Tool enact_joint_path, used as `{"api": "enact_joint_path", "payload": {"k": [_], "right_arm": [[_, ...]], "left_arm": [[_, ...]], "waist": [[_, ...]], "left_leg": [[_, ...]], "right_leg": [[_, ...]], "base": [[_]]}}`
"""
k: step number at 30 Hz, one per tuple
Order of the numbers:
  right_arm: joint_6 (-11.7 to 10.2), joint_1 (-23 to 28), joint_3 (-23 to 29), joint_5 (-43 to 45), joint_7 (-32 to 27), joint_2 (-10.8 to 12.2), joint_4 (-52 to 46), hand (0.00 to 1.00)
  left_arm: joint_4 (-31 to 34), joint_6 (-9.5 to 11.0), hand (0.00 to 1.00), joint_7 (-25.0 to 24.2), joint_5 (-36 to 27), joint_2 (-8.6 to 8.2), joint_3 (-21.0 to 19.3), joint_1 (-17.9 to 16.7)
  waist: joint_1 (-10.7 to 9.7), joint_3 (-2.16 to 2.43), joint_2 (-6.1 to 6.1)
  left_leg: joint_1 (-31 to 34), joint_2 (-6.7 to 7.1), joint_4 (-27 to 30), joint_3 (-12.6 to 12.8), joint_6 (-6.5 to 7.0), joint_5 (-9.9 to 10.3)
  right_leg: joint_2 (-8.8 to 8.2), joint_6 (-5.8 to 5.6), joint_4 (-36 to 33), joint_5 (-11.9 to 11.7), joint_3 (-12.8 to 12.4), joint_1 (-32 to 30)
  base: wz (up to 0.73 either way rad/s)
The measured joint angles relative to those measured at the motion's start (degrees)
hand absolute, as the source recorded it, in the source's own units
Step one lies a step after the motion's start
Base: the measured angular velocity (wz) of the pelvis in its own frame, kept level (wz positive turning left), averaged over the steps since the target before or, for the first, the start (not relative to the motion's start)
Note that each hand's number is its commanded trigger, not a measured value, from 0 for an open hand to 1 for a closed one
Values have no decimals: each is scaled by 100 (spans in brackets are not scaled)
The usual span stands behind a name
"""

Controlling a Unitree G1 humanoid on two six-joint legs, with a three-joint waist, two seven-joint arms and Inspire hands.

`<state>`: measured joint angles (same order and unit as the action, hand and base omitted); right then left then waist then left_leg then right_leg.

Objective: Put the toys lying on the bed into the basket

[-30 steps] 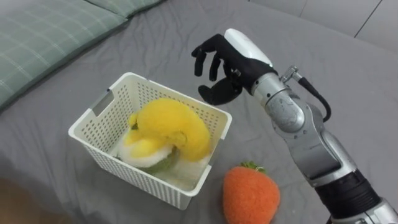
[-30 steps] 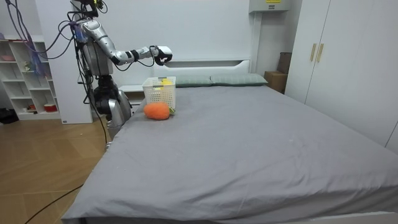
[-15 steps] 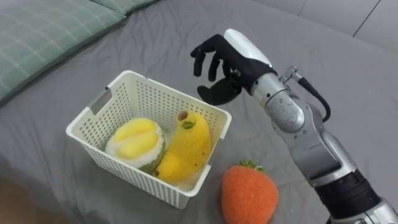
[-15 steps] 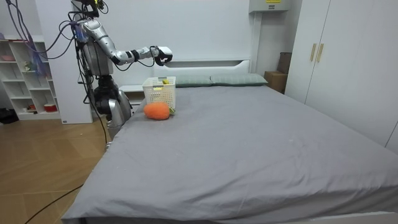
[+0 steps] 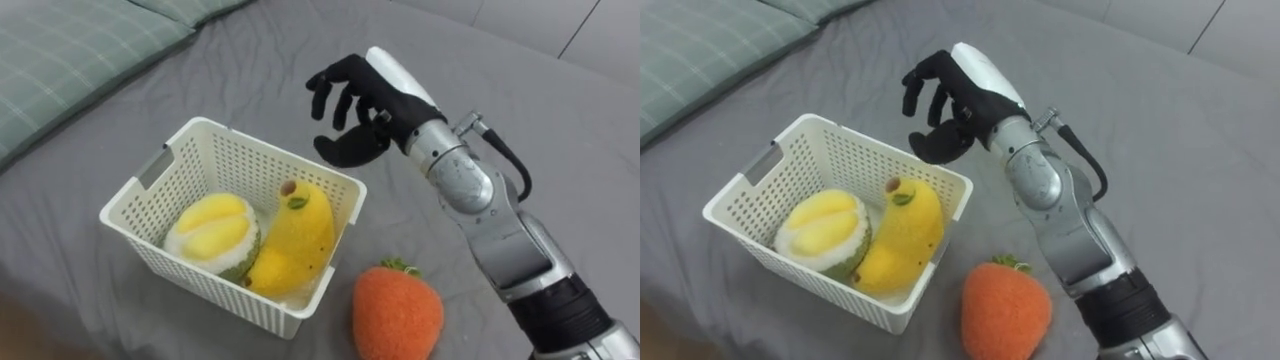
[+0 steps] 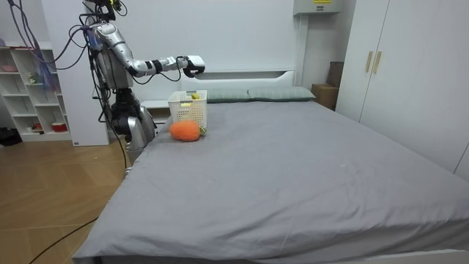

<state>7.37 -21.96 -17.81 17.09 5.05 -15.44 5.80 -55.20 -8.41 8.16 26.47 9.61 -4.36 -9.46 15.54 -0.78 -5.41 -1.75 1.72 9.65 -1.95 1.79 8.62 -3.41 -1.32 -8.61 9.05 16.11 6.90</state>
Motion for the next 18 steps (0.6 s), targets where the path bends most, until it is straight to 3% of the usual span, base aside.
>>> {"api": "enact_joint_path", "payload": {"k": [4,9,14,18], "right_arm": [[2,288,440,-230,-143,4,241,0],[-5,732,724,-770,-368,-8,564,0],[-8,878,783,-1084,-473,-43,1029,0],[-8,1012,781,-1233,-555,-54,1477,0]], "left_arm": [[15,-26,0,18,8,-68,-12,-159],[24,-37,0,44,9,-192,-185,-211],[54,-35,0,117,4,-191,-210,-204],[53,-35,0,119,5,-180,-221,-187]], "waist": [[-126,37,63],[-325,67,240],[-474,68,244],[-522,69,177]], "left_leg": [[1,8,29,13,7,3],[-137,-4,0,47,6,2],[-164,-8,-5,159,4,4],[-161,-4,-5,230,25,19]], "right_leg": [[-17,0,-12,0,-9,10],[-10,-3,-4,2,-25,122],[-2,-2,-3,3,-65,121],[-10,-17,7,13,-169,95]], "base": [[-1],[-2],[-6],[-9]]}}
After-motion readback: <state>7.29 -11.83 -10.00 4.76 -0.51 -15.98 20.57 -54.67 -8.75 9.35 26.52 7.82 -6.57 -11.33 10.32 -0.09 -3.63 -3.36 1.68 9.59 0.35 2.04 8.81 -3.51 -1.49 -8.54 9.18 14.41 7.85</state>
